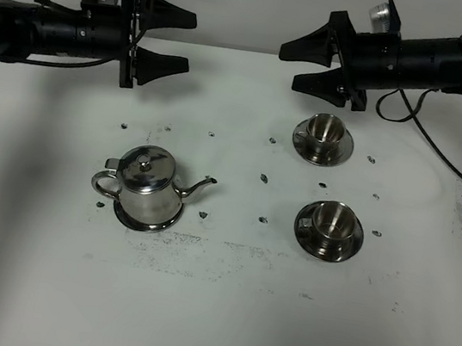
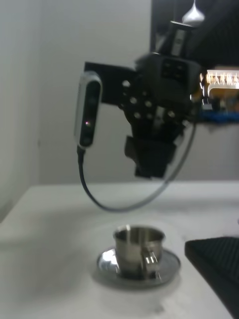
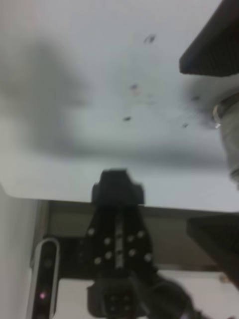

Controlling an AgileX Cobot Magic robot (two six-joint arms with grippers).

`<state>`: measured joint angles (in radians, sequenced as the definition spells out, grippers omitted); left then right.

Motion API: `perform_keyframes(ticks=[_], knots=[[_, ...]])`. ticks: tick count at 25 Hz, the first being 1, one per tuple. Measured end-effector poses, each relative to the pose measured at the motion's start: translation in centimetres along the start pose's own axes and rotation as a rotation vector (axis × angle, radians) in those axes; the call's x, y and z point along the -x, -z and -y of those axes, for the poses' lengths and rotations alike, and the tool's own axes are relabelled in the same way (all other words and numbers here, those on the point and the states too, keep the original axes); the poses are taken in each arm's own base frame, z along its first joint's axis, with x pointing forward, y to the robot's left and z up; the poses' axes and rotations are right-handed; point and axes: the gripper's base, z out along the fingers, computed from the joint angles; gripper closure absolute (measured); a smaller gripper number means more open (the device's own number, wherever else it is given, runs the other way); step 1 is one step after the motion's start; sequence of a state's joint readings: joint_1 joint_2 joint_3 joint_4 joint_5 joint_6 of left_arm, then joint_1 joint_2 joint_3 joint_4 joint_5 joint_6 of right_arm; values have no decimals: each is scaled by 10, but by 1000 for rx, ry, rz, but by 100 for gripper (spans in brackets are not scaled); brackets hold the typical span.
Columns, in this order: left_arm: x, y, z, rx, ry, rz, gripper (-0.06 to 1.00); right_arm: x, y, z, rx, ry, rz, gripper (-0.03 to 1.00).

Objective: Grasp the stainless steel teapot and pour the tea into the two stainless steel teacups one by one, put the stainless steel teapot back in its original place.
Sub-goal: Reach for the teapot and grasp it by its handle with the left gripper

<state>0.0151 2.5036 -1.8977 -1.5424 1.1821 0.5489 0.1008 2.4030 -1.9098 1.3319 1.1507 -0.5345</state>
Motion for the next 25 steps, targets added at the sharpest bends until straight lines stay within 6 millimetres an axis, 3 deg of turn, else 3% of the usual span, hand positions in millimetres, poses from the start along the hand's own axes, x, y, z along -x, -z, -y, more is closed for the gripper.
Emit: perform_keyframes(ticks=[4,7,17,25], knots=[[1,15,22,49,-74,-7,25,3,19,8,-11,4,-14,37],[-1,25,46,88,-146,-17,25,6,36,2,-53,44,-9,37],[-18,54,117,258,-358,-43,25,1,99,-72,-313,275,-4,37],[-34,79,160,428,-484,-34,25,-11,135,-106,-567,347,2,37]])
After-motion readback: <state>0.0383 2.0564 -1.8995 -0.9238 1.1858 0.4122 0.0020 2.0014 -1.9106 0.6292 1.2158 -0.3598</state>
